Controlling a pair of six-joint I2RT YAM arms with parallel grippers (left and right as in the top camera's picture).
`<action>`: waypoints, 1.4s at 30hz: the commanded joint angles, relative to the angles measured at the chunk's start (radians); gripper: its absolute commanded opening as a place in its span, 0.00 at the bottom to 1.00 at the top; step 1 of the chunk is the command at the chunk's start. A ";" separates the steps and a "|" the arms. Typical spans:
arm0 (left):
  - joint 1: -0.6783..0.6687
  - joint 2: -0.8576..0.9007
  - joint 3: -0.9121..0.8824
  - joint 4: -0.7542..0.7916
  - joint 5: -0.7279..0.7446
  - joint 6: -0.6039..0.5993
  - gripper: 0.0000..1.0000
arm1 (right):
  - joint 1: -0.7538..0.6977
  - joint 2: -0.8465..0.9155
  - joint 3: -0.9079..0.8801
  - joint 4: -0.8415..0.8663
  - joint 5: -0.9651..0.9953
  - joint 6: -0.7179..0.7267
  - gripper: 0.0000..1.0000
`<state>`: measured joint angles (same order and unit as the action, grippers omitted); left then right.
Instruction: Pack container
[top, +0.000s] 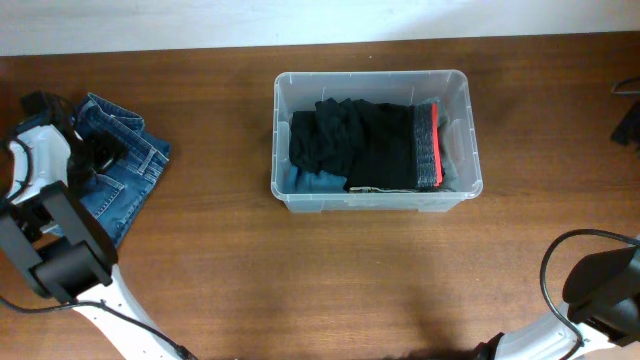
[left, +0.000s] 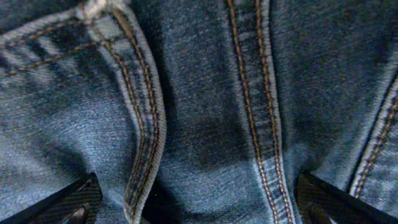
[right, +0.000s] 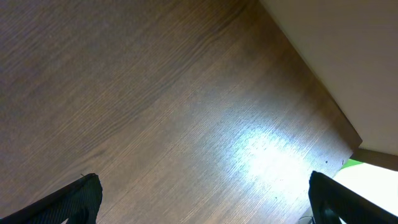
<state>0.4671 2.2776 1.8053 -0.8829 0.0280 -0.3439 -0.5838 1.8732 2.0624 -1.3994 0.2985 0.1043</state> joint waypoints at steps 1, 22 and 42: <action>0.007 0.054 -0.096 0.021 0.009 -0.003 0.99 | 0.001 0.000 0.004 0.000 0.013 0.008 0.98; 0.007 0.054 -0.101 -0.009 0.010 -0.002 0.34 | 0.001 0.000 0.004 0.001 0.013 0.008 0.98; 0.007 -0.009 0.049 -0.109 0.011 -0.002 0.01 | 0.001 0.000 0.004 0.001 0.013 0.008 0.98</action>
<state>0.4873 2.2677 1.8286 -0.9630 -0.0132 -0.3473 -0.5838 1.8732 2.0624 -1.3998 0.2985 0.1043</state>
